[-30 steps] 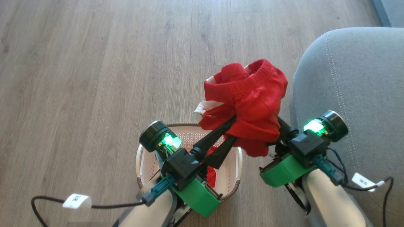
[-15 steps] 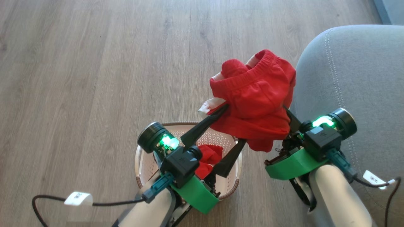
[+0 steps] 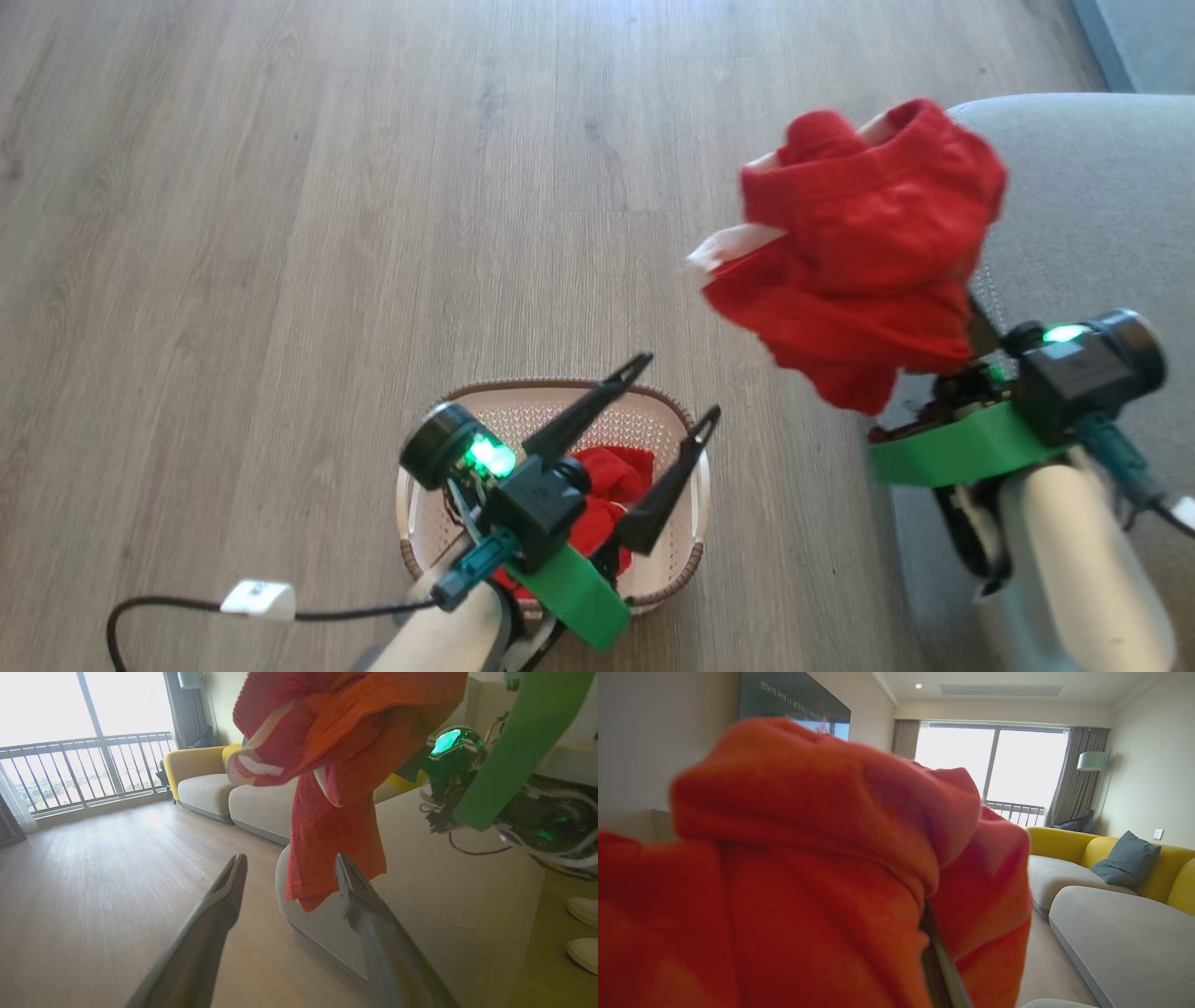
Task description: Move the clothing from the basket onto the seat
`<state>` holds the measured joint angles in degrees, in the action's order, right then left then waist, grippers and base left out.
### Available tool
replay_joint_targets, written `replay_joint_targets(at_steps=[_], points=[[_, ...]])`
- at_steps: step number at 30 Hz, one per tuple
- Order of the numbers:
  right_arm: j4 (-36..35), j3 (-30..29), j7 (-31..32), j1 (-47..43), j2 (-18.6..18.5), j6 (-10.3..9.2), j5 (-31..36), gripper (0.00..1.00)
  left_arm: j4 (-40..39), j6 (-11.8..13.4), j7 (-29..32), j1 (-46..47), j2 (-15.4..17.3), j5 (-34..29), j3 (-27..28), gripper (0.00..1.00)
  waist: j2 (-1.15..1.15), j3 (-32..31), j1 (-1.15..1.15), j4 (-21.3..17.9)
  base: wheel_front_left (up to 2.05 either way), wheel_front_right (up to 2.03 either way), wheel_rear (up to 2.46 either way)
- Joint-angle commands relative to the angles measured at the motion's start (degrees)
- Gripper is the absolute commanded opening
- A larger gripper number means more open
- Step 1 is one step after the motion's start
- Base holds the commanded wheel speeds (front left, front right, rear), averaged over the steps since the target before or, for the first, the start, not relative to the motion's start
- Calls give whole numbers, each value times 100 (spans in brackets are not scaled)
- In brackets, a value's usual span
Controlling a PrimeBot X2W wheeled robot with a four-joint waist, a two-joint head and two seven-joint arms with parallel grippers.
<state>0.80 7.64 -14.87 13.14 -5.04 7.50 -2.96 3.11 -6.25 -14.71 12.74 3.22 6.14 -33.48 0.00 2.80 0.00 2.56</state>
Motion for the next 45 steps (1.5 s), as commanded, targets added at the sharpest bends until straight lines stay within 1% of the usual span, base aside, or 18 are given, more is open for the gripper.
replay_joint_targets(at_steps=[1, 6, 12, 19, 27, 31, 33, 45], points=[[-252, -12, -13, 39, -69, -1, 39, 0, -152, -24, -29, 118, -35, -61, 143, 100, 0, -20, 0, -11, 0, 0, 0], [-326, -281, -13, -14, -265, -1, 129, 0, 32, -83, -29, -34, -22, -115, 56, 100, 0, -68, 0, -40, 0, 0, 0], [-370, -557, -13, -120, -382, -1, 246, 0, 345, -109, -29, -175, 109, -310, -111, 100, 0, -105, 0, -122, 0, 0, 0], [-402, -685, -13, -230, -262, -1, 271, 0, 613, -114, -29, -232, 164, -452, -169, 100, 0, -63, 0, -225, 0, 0, 0], [-434, -825, -13, -254, -216, -1, 273, 0, 642, -116, -29, -256, 128, -392, -47, 100, 0, -33, 0, -296, 0, 0, 0], [-474, -904, -13, -243, -204, -1, 291, 0, 623, -117, -29, -255, 114, -396, 16, 100, 0, 6, 0, -408, 0, 0, 0], [-510, -944, -13, -244, -196, -1, 300, 0, 608, -117, -29, -252, 113, -400, 46, 100, 0, 30, 0, -506, 0, 0, 0], [-715, -1314, -13, -335, -95, -1, 301, 0, 450, -122, -29, -161, 206, -416, 83, 100, 0, 320, 0, -1727, 0, 0, 0]])
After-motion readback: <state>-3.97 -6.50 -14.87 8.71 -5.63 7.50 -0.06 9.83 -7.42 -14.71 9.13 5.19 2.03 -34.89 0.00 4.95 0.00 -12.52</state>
